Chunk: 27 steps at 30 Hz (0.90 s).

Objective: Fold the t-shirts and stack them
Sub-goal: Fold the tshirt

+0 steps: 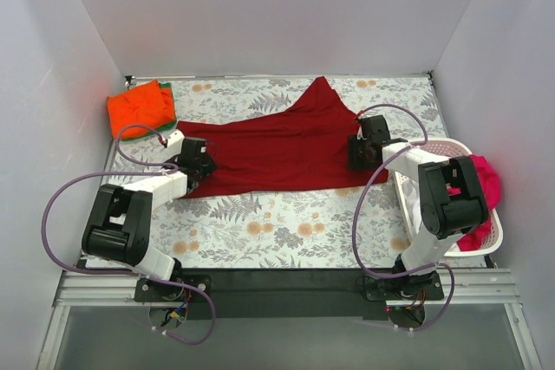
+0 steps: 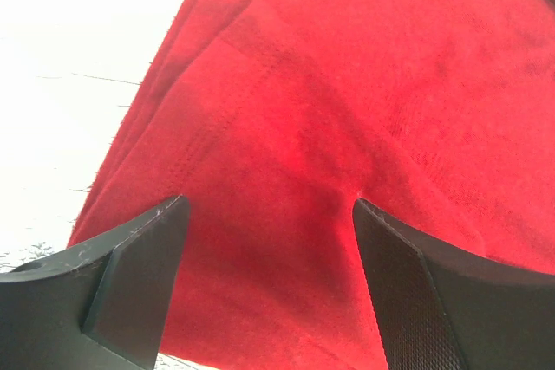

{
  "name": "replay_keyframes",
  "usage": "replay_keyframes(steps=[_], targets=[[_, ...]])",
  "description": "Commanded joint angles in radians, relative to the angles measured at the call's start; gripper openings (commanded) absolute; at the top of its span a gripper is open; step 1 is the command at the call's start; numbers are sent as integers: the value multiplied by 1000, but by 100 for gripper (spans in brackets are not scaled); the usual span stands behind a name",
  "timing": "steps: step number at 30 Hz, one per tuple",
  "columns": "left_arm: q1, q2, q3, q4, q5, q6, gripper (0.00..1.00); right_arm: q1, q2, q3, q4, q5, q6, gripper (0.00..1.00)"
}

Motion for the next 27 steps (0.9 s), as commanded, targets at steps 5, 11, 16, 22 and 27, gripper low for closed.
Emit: replay_keyframes(steps=[5,11,16,22,27], targets=[[61,-51,-42,-13,34,-16,71,-3,-17,-99,40,-25,32,43],[73,-71,-59,-10,48,-20,71,0,-107,-212,-12,-68,52,44],[74,-103,-73,-10,33,-26,71,2,-222,-281,-82,-74,64,46],[73,-189,-82,-24,-24,-34,71,2,-366,-281,-185,-56,56,49],[29,-284,-48,-36,-59,-37,71,2,-434,-185,-213,-74,38,51]])
